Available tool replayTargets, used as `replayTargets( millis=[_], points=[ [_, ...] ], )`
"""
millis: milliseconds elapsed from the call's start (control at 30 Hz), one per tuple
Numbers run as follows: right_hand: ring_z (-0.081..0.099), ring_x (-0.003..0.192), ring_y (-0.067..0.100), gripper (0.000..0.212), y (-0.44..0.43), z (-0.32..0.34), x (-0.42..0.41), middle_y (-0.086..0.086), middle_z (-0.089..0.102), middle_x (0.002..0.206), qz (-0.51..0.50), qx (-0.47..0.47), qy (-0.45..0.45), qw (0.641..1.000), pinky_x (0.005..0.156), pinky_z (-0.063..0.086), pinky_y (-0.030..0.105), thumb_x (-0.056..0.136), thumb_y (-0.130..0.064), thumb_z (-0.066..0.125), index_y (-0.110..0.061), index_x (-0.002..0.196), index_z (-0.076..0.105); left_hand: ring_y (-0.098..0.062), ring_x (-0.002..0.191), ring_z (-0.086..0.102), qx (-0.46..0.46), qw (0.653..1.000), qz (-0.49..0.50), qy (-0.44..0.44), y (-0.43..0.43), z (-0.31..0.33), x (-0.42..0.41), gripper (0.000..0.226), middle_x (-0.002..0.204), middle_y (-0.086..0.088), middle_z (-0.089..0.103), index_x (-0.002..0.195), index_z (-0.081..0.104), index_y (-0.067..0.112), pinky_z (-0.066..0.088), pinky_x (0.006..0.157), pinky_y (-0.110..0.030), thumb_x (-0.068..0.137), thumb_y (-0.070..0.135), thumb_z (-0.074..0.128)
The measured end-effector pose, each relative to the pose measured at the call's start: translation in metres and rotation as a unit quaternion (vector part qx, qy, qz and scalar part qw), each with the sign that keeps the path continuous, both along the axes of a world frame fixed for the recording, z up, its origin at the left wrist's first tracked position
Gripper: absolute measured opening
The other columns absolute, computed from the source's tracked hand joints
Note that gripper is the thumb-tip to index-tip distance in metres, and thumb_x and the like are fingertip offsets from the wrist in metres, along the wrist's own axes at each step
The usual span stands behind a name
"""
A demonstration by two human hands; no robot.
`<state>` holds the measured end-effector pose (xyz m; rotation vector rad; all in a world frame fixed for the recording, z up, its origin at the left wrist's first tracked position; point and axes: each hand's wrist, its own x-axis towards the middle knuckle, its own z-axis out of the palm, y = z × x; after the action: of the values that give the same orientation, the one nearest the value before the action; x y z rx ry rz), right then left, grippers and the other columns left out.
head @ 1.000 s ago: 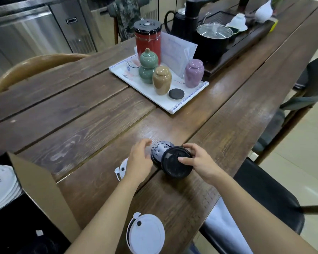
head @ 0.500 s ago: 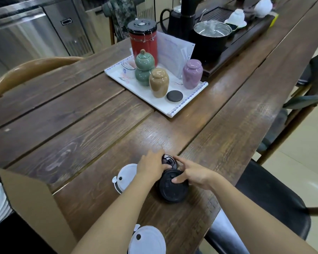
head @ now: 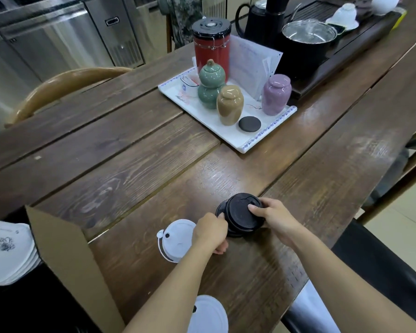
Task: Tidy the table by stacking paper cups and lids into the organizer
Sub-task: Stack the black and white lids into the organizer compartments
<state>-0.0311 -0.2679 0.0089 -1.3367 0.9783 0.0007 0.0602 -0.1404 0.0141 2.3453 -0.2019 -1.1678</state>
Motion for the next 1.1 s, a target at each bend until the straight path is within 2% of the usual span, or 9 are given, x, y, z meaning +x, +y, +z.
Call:
replayTargets(
  millis=[133, 233, 367, 533, 633, 733, 900, 1000, 1100],
  points=[
    [0.063, 0.093, 0.027, 0.022, -0.002, 0.009, 0.001, 0.012, 0.067, 0.101, 0.030, -0.026, -0.021, 0.999, 0.079, 0.051, 0.037, 0.088, -0.008, 0.058, -0.003, 0.110, 0.061, -0.034, 0.086, 0.063, -0.058, 0.993, 0.061, -0.079, 0.006, -0.004, 0.004, 0.025, 0.100, -0.015, 0.064, 0.091, 0.056, 0.009, 0.055, 0.082, -0.048, 0.091, 0.018, 0.034],
    [0.062, 0.094, 0.023, 0.024, -0.003, 0.014, 0.004, 0.009, 0.066, 0.101, 0.083, -0.064, -0.025, 0.994, 0.085, 0.050, 0.035, 0.089, -0.008, 0.057, -0.005, 0.112, 0.061, -0.027, 0.095, 0.057, -0.137, 0.982, 0.118, -0.059, 0.007, 0.004, 0.003, 0.016, 0.111, -0.008, 0.054, 0.089, 0.052, 0.020, 0.052, 0.089, -0.050, 0.094, 0.023, 0.037],
    [0.063, 0.100, 0.027, 0.027, -0.003, 0.015, 0.013, 0.013, 0.067, 0.108, 0.145, -0.123, -0.015, 0.982, 0.096, 0.050, 0.044, 0.087, -0.008, 0.059, -0.007, 0.114, 0.061, -0.006, 0.078, 0.048, -0.183, 0.966, 0.170, 0.061, 0.004, 0.018, 0.001, 0.024, 0.089, 0.008, 0.051, 0.092, 0.056, 0.021, 0.054, 0.088, -0.043, 0.096, 0.038, 0.039],
    [0.056, 0.111, 0.024, 0.038, -0.003, 0.015, 0.027, 0.006, 0.061, 0.115, 0.198, -0.190, 0.012, 0.962, 0.100, 0.045, 0.041, 0.088, -0.015, 0.060, -0.009, 0.124, 0.055, -0.016, 0.090, 0.056, -0.198, 0.970, 0.126, 0.063, 0.004, 0.017, 0.001, 0.013, 0.097, 0.002, 0.062, 0.091, 0.060, 0.021, 0.053, 0.081, -0.038, 0.088, 0.033, 0.059],
    [0.059, 0.092, 0.027, 0.028, -0.006, 0.011, 0.030, 0.013, 0.065, 0.099, 0.205, -0.185, 0.041, 0.960, 0.086, 0.048, 0.040, 0.085, -0.019, 0.064, -0.001, 0.106, 0.061, -0.020, 0.096, 0.058, -0.194, 0.970, 0.134, 0.065, 0.003, 0.013, 0.001, 0.016, 0.113, -0.005, 0.061, 0.097, 0.061, 0.018, 0.054, 0.082, -0.038, 0.083, 0.023, 0.068],
    [0.050, 0.068, 0.021, 0.040, -0.012, 0.010, 0.031, 0.011, 0.057, 0.073, 0.194, -0.166, 0.093, 0.962, 0.063, 0.038, 0.033, 0.080, -0.030, 0.070, 0.008, 0.084, 0.061, -0.023, 0.103, 0.056, -0.196, 0.952, 0.198, 0.124, -0.001, 0.013, 0.000, 0.015, 0.105, -0.004, 0.057, 0.091, 0.055, 0.017, 0.056, 0.084, -0.043, 0.084, 0.011, 0.066],
    [0.030, 0.041, 0.010, 0.045, -0.013, 0.011, 0.028, -0.003, 0.035, 0.048, 0.192, -0.161, 0.115, 0.961, 0.040, 0.023, 0.019, 0.084, -0.028, 0.067, -0.013, 0.050, 0.041, -0.025, 0.102, 0.056, -0.192, 0.940, 0.238, 0.150, -0.008, 0.015, 0.002, 0.021, 0.100, -0.007, 0.059, 0.083, 0.052, 0.016, 0.054, 0.088, -0.047, 0.082, 0.000, 0.066],
    [0.039, 0.046, 0.009, 0.038, -0.013, 0.010, 0.025, 0.001, 0.044, 0.055, 0.199, -0.132, 0.093, 0.967, 0.042, 0.029, 0.014, 0.084, -0.027, 0.066, -0.009, 0.056, 0.049, -0.024, 0.097, 0.055, -0.197, 0.932, 0.247, 0.180, -0.006, 0.017, 0.000, 0.022, 0.092, -0.004, 0.060, 0.085, 0.053, 0.014, 0.052, 0.092, -0.046, 0.081, -0.005, 0.064],
    [0.054, 0.071, 0.017, 0.030, -0.010, 0.009, 0.025, 0.006, 0.057, 0.079, 0.185, -0.120, 0.057, 0.974, 0.062, 0.044, 0.029, 0.079, -0.030, 0.071, -0.006, 0.084, 0.054, -0.025, 0.102, 0.054, -0.212, 0.920, 0.269, 0.190, -0.002, 0.021, 0.003, 0.039, 0.115, -0.008, 0.056, 0.109, 0.050, 0.014, 0.053, 0.085, -0.043, 0.079, -0.006, 0.065]
  ],
)
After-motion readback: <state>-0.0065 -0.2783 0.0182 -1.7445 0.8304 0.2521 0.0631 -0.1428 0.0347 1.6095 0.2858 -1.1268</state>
